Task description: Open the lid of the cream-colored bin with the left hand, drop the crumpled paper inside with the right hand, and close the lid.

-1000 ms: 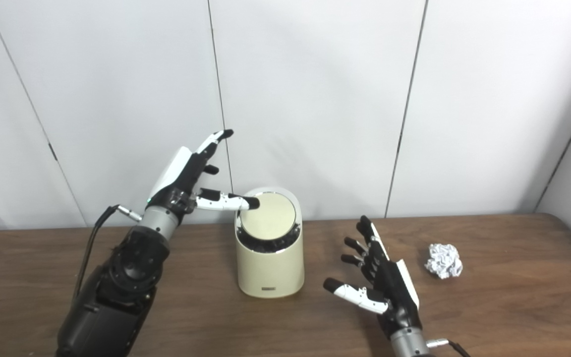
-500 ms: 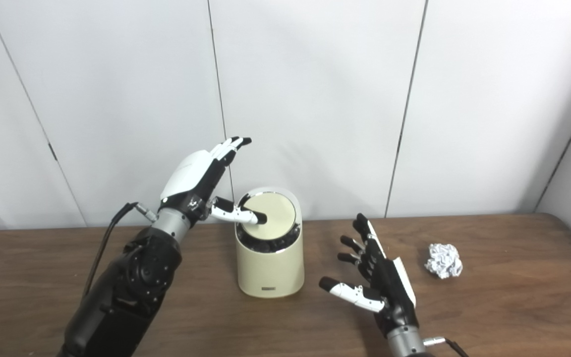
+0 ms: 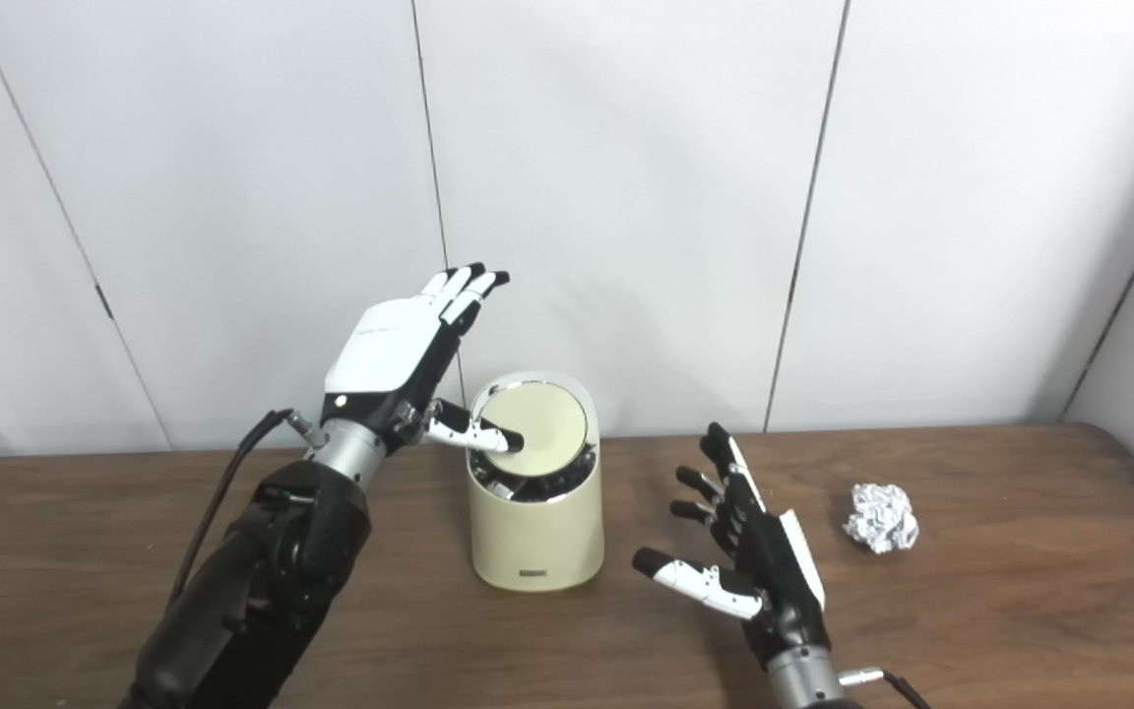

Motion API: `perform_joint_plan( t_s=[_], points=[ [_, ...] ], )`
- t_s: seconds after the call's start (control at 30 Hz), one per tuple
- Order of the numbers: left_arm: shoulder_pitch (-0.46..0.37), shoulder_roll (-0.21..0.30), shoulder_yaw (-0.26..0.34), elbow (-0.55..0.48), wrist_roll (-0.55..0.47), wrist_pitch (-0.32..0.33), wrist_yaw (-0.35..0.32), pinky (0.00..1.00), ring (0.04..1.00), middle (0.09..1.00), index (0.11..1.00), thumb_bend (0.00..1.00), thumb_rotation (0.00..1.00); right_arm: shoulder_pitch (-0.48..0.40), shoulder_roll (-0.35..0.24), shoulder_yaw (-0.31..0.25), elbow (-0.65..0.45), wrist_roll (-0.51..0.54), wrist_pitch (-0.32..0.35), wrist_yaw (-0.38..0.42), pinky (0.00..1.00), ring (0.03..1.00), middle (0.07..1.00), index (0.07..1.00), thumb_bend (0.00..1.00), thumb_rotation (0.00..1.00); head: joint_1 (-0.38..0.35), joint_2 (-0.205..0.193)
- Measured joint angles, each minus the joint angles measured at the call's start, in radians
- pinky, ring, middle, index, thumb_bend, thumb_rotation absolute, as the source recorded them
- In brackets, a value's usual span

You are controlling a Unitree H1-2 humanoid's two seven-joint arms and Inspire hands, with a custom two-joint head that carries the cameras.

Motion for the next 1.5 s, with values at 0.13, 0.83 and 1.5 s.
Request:
perform_joint_plan(
  t_s=[0.13,0.83,1.5],
  points=[
    [0.002,-0.006,0.000,0.029,0.020,-0.008,0.028,0.90,1.000,1.000,1.000,1.00,0.21,0.001,0.004,0.002,-0.011,-0.004,0.001,-0.002,0.75,0.868,0.972,0.971,0.87,0.31,-0.003,0.002],
    [0.003,-0.019,-0.006,0.080,0.056,-0.041,0.044,0.90,1.000,1.000,1.000,1.00,0.23,0.010,0.025,0.015,-0.066,-0.039,0.041,-0.015,0.72,0.850,0.965,0.965,0.86,0.30,-0.011,0.018],
    [-0.033,-0.016,-0.085,0.082,0.218,0.022,0.011,0.85,1.000,1.000,1.000,1.00,0.17,0.022,0.030,0.033,-0.112,-0.060,0.070,-0.019,0.72,0.846,0.968,0.971,0.85,0.28,-0.011,0.035]
  ],
)
